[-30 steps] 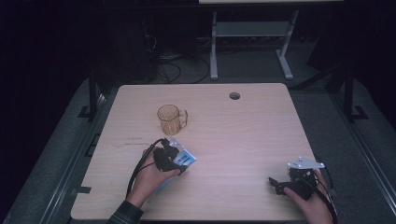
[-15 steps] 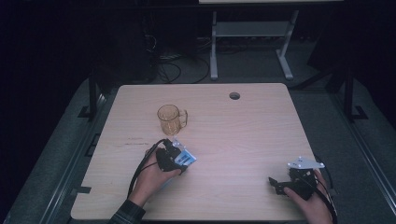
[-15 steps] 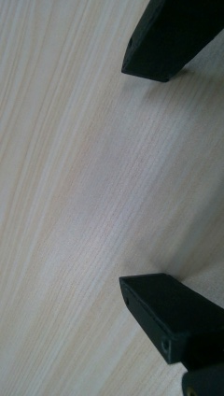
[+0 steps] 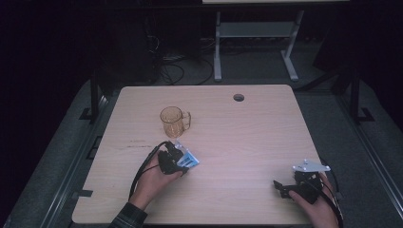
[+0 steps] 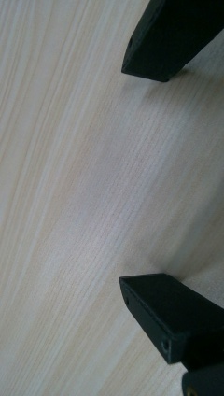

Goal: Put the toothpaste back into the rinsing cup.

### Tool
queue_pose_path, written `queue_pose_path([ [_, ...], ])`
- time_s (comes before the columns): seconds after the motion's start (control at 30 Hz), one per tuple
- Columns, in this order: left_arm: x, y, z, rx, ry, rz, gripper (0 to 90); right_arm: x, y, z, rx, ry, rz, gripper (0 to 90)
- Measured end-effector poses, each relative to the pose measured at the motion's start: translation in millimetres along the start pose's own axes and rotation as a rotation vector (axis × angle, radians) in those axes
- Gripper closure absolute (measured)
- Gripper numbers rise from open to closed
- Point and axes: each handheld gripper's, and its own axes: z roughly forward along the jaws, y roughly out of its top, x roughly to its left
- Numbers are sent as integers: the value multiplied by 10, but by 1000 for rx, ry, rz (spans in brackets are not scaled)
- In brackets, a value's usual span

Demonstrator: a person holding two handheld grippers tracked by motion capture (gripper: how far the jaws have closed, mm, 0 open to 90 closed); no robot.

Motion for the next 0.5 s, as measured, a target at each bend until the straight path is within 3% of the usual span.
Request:
queue_pose_path([
  [0.23, 23, -11, -25, 11, -28, -20, 687, 0, 0, 0, 0, 0, 1, 5],
  [0.5, 76, -34, -53, -1, -70, -35, 717, 0, 0, 0, 0, 0, 1, 5],
])
